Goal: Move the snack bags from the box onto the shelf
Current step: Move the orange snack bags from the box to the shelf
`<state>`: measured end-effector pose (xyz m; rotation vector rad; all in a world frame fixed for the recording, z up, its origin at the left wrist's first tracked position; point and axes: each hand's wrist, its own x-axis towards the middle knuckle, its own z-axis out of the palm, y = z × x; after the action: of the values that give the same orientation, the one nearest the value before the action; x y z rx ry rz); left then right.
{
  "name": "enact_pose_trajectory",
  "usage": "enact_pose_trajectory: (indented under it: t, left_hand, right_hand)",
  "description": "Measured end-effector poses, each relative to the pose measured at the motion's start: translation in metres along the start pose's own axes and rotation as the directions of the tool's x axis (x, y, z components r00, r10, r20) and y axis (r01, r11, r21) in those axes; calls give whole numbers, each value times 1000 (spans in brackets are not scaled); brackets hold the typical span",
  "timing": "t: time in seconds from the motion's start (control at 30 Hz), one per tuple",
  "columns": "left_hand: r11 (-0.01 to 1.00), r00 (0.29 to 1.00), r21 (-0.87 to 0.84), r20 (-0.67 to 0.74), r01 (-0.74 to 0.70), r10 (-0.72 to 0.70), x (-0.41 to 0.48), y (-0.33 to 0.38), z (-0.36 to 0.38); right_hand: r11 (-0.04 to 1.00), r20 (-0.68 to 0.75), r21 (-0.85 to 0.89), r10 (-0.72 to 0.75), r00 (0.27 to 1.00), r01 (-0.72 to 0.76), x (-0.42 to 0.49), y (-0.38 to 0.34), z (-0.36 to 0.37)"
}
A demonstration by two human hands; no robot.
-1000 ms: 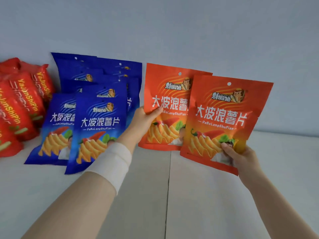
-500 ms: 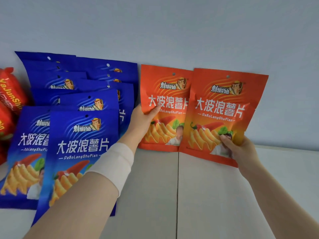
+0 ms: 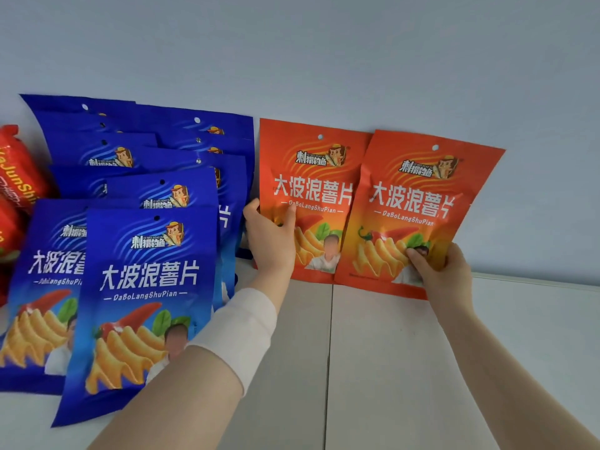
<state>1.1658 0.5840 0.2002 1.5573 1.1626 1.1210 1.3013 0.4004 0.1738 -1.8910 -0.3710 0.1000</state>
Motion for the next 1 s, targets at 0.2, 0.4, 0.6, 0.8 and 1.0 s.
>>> enact_pose_trajectory:
  t: [0.2, 0.4, 0.6, 0.8, 1.0]
  left_hand:
    - [974, 988, 192, -78, -116, 133, -25, -9, 5]
    - [844, 914, 372, 28, -385, 404, -56, -11, -9]
    - [299, 700, 646, 552, -703, 453, -97, 4, -85]
    - [-34, 749, 777, 616, -628, 245, -188, 4, -198]
    - [-35, 843, 850, 525, -525, 120, -280, -14, -345]
  right_hand:
    - [995, -65, -79, -69, 996, 64, -1, 4, 5]
    - [916, -178, -385, -191, 965, 111, -28, 2, -6]
    - [549, 306, -711, -322, 896, 440, -104, -12, -26]
    - [291, 637, -607, -378, 672, 739, -231, -30, -41]
    - [281, 754, -461, -375, 539, 842, -370, -46, -38]
